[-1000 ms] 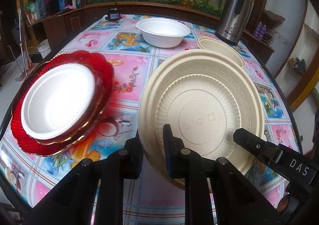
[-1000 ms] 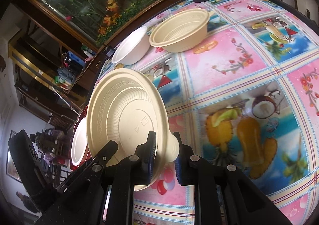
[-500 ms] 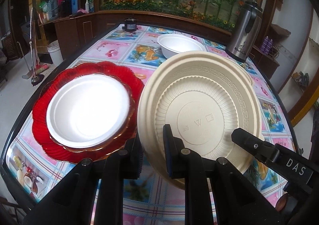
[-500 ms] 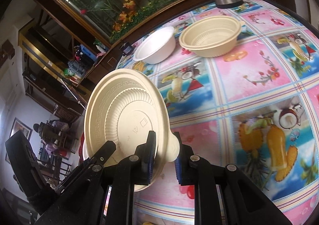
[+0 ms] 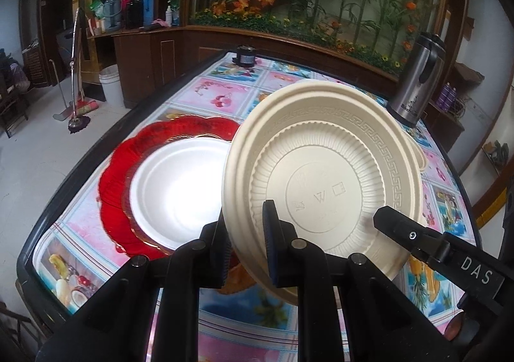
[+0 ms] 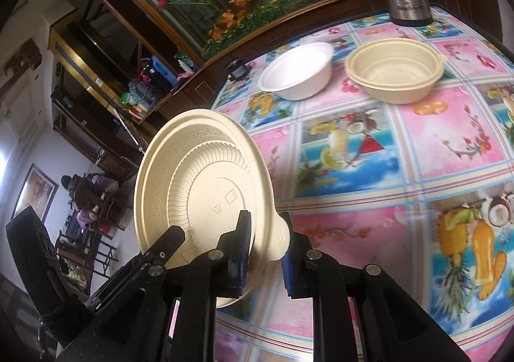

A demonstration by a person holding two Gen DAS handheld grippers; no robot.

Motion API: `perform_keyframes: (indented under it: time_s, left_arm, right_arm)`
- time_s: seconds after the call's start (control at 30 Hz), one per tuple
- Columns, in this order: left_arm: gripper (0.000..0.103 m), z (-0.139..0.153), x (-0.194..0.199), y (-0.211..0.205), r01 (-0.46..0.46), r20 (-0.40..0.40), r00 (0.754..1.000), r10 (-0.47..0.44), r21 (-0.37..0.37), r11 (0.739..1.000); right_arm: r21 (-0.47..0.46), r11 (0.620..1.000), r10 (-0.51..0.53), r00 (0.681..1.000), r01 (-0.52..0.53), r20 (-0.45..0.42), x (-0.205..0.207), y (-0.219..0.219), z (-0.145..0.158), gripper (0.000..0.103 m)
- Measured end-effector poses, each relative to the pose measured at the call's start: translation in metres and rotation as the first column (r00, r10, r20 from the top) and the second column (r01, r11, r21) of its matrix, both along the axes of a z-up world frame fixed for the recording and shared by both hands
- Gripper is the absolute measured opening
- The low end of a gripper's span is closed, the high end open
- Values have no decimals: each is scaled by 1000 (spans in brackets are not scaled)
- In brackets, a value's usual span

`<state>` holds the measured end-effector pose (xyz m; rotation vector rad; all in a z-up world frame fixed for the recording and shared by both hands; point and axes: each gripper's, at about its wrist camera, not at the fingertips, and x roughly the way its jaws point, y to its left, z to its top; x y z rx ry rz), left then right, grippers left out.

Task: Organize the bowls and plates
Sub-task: 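Lift the beige plastic plate and carry it to the red plate stack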

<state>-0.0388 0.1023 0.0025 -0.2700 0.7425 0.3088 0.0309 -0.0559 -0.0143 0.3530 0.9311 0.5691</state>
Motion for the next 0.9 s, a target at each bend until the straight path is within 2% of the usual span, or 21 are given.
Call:
perform_keyframes:
  time_s: [0.33,0.6,0.9]
  left_arm:
    - [16,4,-9,35,-97,24,995,97,3,995]
    - [16,-4,-15,60,-181,3,984,181,8,984]
    - [16,-12,-16,70,-209,-22,978,209,0,978]
  right_arm:
    - [-23,996,82,996,-81,27,0,46,10,17]
    - [-40,987,159,987,-158,25,1,83,8,17]
    - [-73,977,202,979,-201,4,5,106,0,17]
